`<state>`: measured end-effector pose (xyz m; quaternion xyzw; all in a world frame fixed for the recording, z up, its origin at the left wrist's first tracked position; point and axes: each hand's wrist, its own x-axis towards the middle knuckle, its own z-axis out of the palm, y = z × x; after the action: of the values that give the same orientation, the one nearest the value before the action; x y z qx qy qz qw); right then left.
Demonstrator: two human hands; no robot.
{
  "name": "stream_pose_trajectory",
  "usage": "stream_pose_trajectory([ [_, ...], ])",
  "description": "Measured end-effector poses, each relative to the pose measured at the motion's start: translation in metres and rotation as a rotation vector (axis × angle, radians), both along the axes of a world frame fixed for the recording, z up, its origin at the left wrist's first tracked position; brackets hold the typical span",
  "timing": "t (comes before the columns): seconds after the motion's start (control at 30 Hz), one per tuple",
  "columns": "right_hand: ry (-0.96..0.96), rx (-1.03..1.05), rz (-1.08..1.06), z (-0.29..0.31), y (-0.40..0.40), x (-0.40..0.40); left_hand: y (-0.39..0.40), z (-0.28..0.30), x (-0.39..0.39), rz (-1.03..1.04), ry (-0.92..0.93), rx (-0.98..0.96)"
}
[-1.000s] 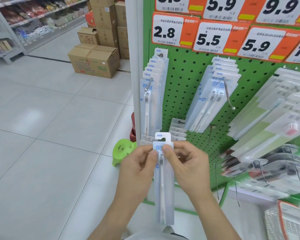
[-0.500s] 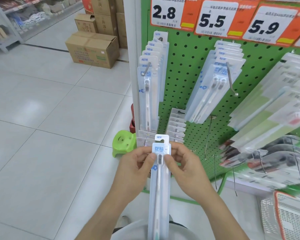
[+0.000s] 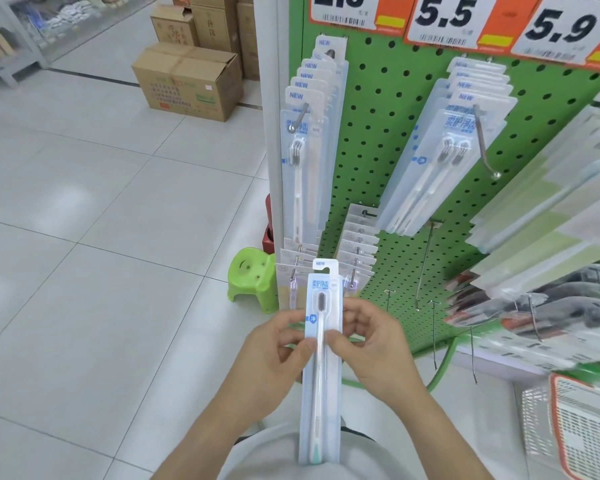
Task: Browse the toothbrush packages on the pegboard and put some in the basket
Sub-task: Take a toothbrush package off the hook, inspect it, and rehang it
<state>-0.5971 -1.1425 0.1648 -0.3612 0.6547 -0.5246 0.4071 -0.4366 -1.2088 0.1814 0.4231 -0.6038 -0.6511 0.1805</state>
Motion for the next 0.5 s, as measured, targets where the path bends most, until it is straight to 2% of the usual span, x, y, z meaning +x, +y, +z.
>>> stream_pose_trajectory([
  [0.17,-0.078,0.033,0.089,-0.001,0.004,-0.002,0.000,-0.002,0.006,-0.042,-0.042,0.001],
  [0.3,-0.037,0.095,0.207,0.000,0.004,-0.012,0.000,-0.002,0.009,-0.134,-0.080,-0.014],
  [0.4,-0.030,0.104,0.323,0.001,0.006,-0.008,0.000,-0.002,0.008,-0.048,-0.063,-0.038],
  [0.5,-0.051,0.052,0.242,-0.003,0.008,0.001,-0.003,-0.005,0.007,0.031,-0.068,-0.048],
])
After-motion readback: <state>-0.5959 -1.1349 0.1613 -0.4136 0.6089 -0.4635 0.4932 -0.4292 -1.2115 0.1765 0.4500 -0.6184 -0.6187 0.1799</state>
